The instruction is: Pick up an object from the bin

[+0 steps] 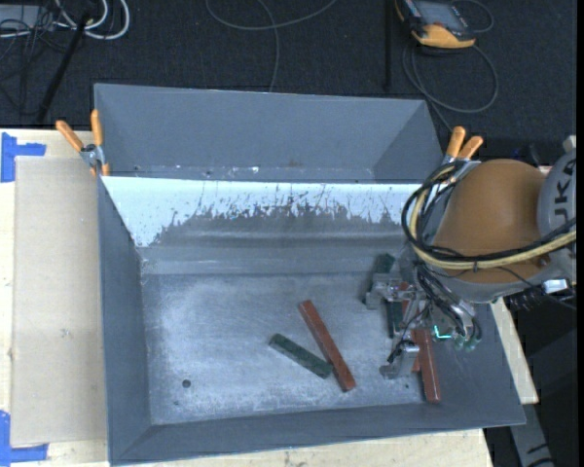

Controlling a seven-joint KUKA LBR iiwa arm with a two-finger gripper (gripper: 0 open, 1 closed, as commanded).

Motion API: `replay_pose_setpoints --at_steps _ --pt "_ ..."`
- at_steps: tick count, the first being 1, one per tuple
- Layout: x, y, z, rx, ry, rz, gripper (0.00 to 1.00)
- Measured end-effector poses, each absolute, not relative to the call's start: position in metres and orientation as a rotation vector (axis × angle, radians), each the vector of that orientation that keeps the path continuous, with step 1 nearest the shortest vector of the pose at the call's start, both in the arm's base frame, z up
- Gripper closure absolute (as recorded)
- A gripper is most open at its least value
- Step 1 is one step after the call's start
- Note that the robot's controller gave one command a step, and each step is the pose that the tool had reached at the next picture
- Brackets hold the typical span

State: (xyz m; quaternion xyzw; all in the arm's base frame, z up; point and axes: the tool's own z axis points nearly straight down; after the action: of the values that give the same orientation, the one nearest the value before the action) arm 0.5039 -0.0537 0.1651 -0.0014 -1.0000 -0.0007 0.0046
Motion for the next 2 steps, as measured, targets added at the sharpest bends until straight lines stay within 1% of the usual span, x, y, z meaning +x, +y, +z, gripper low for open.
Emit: replay_pose_setpoints --at_steps 1,2 --pt "0.494 -0.012 0.133 -0.309 -3.121 -0.002 0.0" --pt "0.518 0.03 0.069 -0.366 -3.123 -0.003 0.0"
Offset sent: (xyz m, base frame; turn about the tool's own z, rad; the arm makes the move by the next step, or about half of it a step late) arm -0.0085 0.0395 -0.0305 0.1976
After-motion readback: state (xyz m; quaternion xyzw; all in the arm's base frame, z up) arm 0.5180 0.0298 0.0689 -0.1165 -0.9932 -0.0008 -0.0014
